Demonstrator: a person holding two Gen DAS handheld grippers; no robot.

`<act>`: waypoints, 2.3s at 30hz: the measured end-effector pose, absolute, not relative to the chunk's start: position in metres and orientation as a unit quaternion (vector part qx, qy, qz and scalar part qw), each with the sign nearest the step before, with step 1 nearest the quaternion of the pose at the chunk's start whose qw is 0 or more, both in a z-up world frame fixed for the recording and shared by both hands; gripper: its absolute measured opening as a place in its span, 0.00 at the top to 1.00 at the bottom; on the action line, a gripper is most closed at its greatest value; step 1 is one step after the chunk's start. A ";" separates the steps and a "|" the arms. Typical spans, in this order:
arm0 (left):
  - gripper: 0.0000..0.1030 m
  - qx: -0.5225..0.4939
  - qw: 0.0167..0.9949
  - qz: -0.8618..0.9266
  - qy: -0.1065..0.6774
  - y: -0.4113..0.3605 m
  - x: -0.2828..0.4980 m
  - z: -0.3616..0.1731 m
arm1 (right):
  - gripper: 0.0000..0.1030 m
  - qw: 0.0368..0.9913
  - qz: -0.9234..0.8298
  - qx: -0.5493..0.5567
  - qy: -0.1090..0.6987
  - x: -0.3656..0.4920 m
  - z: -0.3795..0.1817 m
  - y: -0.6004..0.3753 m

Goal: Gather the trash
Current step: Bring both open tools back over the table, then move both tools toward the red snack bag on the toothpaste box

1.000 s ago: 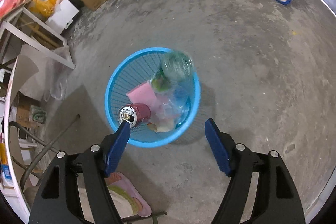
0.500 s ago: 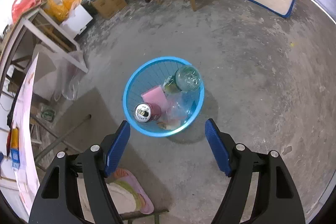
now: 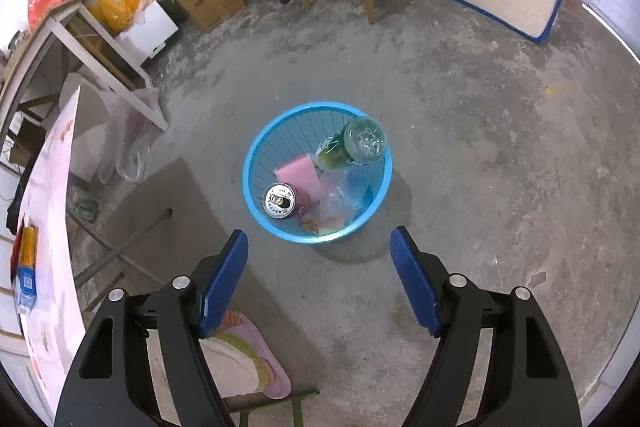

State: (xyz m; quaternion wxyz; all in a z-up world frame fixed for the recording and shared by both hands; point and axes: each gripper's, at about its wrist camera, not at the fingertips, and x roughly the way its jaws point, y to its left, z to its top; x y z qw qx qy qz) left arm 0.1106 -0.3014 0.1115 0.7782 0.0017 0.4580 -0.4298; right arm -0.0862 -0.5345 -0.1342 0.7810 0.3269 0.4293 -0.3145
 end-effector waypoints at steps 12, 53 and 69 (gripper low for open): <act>0.23 -0.035 0.799 -0.428 0.422 -0.195 0.118 0.106 | 0.30 0.816 -0.305 0.296 0.391 -0.076 -0.078 -0.486; 0.32 -0.056 0.871 -0.249 0.421 0.065 0.100 -0.059 | 0.26 0.847 0.197 -0.021 0.494 0.215 -0.008 -0.095; 0.34 -0.088 0.875 -0.293 0.375 0.052 0.120 -0.025 | 0.26 0.812 0.107 0.272 0.505 0.282 -0.029 -0.265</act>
